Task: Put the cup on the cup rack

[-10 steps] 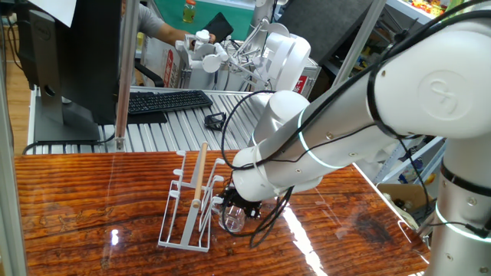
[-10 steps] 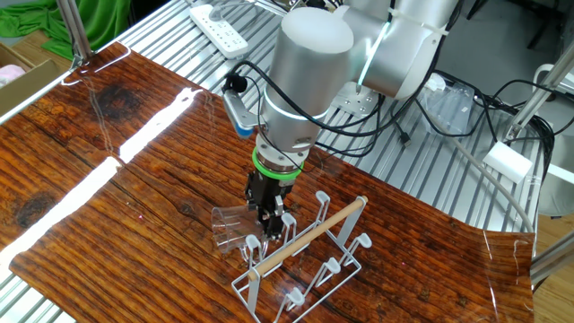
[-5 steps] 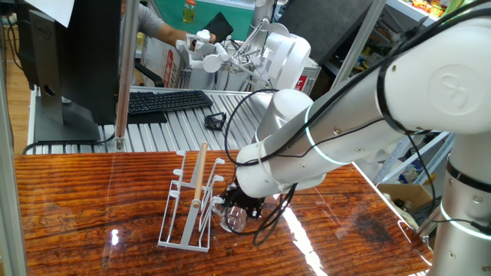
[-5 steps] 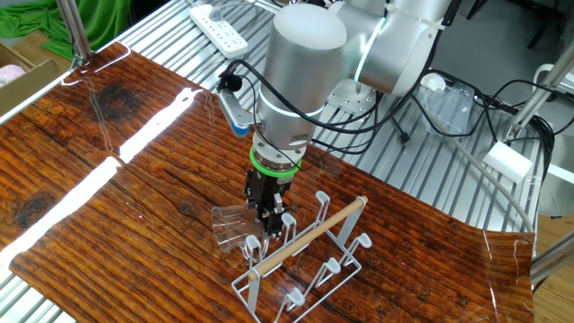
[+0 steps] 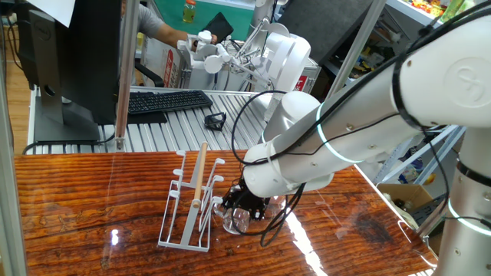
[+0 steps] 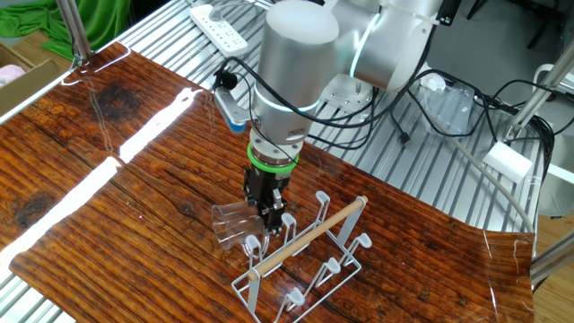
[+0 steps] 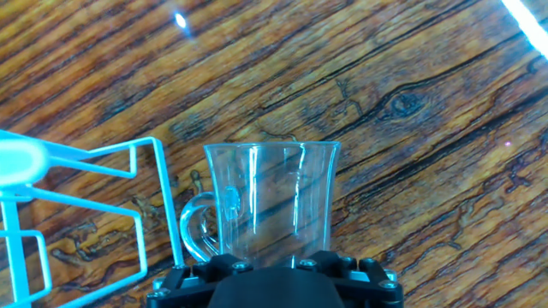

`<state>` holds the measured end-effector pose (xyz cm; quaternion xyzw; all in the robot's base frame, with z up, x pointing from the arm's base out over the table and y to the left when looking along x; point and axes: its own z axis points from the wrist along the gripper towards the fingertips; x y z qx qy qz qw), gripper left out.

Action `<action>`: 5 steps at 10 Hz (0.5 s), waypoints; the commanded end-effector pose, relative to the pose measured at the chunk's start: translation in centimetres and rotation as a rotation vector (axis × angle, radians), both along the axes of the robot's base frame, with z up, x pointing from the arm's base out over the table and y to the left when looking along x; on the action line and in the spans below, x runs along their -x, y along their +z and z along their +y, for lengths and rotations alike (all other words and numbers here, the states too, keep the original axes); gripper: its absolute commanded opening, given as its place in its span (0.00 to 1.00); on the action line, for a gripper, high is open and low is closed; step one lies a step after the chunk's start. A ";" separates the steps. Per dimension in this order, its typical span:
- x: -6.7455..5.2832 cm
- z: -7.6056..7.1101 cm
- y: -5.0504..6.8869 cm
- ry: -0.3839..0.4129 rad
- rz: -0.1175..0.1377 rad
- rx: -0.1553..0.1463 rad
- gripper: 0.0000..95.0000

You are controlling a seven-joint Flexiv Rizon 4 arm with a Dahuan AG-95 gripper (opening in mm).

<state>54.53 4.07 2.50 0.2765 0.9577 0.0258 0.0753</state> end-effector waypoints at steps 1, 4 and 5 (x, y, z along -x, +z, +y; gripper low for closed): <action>0.1 0.0 0.5 0.004 0.007 -0.005 0.00; 0.3 0.0 1.6 0.017 0.028 -0.026 0.00; 0.4 0.0 1.8 0.024 0.031 -0.028 0.00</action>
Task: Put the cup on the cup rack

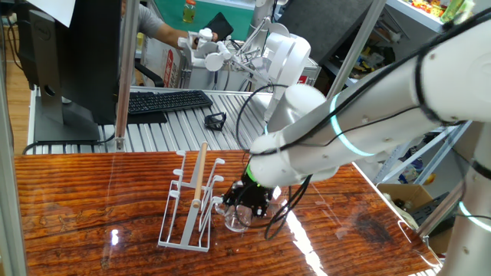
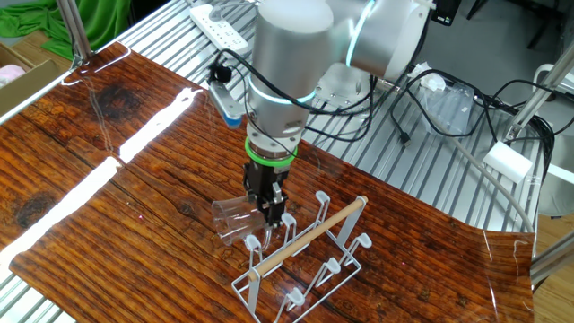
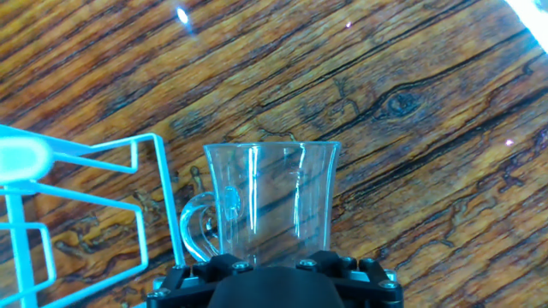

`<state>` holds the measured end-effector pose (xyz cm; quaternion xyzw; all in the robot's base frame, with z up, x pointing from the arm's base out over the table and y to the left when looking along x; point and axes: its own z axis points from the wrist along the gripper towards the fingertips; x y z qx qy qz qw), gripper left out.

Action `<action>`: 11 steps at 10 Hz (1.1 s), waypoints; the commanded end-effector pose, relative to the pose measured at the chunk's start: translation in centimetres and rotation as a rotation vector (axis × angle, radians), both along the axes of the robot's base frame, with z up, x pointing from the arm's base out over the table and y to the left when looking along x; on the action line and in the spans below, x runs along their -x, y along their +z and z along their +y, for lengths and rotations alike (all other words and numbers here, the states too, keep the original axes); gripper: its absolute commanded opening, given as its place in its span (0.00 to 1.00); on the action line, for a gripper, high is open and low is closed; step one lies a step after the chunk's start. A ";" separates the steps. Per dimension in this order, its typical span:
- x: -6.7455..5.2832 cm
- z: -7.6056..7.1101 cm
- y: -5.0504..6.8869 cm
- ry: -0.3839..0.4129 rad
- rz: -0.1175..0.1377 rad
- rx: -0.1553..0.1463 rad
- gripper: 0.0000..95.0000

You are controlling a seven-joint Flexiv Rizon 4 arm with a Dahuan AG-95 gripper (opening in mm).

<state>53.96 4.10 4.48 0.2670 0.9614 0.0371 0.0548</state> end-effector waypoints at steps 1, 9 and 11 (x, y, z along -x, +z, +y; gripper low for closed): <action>0.0 0.1 0.1 0.007 0.000 -0.003 0.00; 2.4 0.6 3.7 0.041 0.045 -0.038 0.00; 2.9 0.6 4.5 0.046 0.058 -0.068 0.00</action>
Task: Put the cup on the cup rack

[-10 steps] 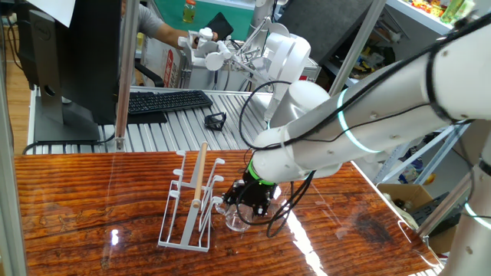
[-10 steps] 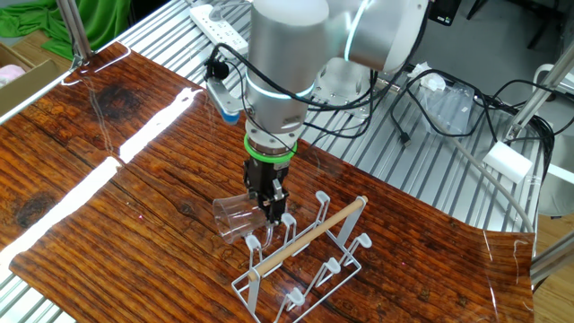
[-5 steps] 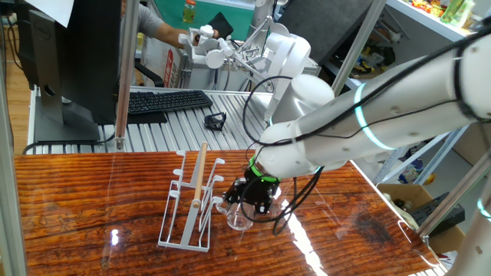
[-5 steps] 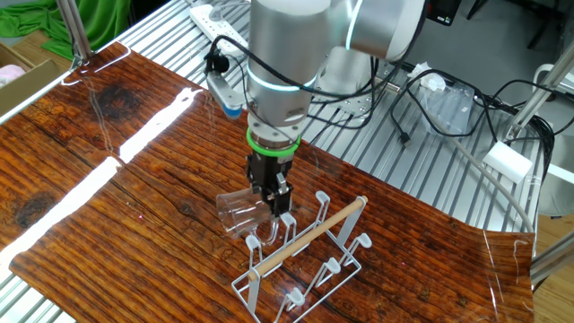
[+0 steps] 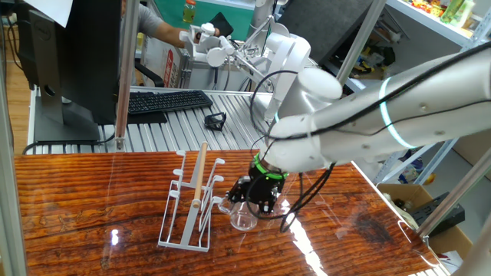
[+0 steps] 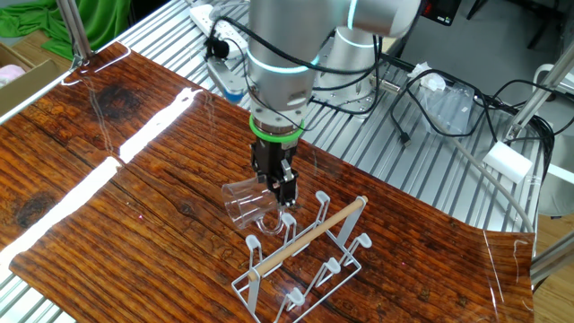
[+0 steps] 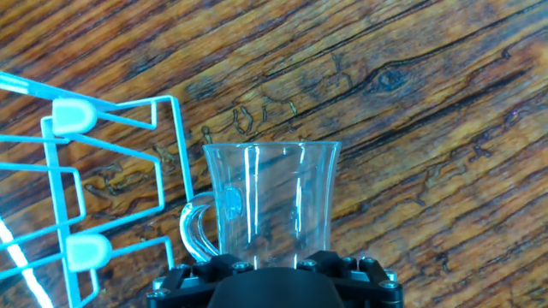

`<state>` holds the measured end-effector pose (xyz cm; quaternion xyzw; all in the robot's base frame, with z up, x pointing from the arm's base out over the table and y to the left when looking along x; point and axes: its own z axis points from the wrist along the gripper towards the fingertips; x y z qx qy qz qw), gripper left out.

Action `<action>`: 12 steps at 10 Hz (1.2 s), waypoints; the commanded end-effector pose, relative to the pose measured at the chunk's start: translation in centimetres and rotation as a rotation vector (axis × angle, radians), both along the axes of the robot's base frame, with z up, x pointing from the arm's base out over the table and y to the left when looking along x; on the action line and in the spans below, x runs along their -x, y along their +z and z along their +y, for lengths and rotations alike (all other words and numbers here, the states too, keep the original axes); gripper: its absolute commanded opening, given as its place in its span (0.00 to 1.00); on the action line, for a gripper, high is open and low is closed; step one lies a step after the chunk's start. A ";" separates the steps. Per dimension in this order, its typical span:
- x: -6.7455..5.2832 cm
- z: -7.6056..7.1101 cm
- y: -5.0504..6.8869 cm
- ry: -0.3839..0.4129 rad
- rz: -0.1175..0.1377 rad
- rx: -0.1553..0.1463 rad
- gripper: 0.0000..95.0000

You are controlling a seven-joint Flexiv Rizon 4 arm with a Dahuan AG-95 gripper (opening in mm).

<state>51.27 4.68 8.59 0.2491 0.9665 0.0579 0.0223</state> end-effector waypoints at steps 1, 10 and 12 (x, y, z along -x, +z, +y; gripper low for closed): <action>0.2 0.0 0.4 0.006 0.009 -0.011 0.00; -0.5 -0.4 3.0 0.018 0.070 -0.083 0.00; -0.6 -0.6 3.5 0.009 0.080 -0.125 0.00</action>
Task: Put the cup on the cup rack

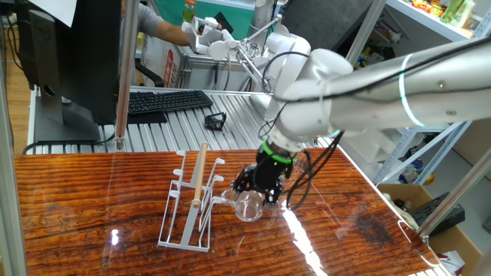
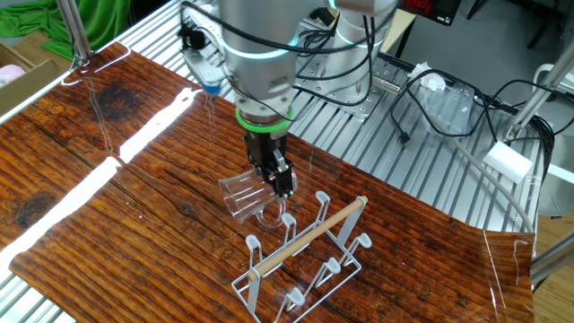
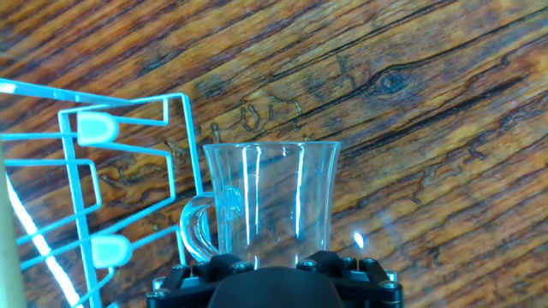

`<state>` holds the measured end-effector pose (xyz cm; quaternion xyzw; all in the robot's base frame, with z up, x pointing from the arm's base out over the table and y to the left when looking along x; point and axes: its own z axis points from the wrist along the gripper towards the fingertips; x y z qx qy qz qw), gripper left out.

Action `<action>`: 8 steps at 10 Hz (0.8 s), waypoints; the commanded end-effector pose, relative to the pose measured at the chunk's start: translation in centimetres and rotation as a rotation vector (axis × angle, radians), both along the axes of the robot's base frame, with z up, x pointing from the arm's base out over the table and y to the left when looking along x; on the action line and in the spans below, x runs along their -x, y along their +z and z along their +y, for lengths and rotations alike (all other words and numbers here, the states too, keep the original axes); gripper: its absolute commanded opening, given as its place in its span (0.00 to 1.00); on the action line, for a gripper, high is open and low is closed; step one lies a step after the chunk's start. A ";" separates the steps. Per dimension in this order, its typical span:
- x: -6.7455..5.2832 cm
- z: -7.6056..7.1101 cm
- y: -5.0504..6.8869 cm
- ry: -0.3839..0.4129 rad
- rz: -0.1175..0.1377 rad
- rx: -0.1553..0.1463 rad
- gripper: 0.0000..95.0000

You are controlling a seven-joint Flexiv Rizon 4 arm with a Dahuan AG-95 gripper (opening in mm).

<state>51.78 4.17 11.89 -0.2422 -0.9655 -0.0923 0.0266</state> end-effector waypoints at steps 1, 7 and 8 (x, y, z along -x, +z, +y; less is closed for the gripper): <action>-0.2 -0.1 0.5 -0.010 0.012 -0.042 0.00; -0.4 -0.4 1.4 -0.069 0.051 -0.189 0.00; -0.4 -0.5 1.5 -0.075 0.053 -0.202 0.00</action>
